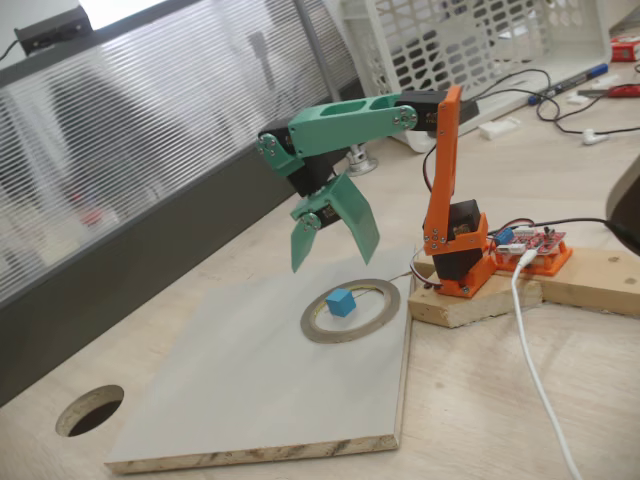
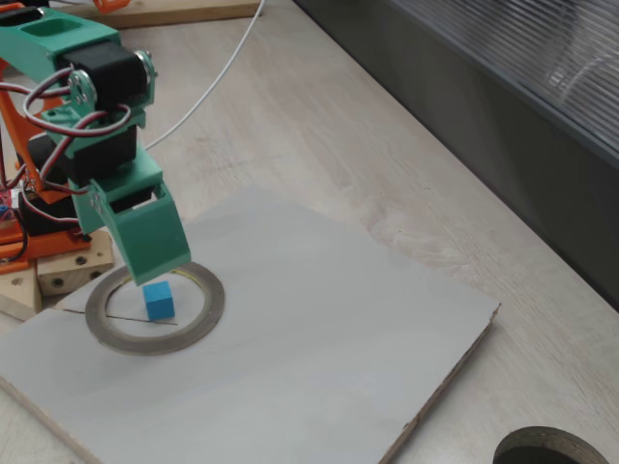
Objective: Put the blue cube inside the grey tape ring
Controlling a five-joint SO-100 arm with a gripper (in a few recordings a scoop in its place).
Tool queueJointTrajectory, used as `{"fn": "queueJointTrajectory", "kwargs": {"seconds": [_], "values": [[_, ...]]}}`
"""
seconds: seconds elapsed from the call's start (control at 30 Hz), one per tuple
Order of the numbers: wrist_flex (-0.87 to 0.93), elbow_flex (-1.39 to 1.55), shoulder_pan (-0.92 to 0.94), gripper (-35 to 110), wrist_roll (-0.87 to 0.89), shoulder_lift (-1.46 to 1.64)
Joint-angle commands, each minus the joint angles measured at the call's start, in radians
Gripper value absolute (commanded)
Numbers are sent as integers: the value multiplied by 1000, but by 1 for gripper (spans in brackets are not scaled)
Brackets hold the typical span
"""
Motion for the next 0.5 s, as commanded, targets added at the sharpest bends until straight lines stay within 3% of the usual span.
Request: {"fn": "queueJointTrajectory", "kwargs": {"seconds": [0.0, 0.47], "values": [[28, -23, 6, 85, 5, 3], [25, -21, 8, 85, 0, 3]]}}
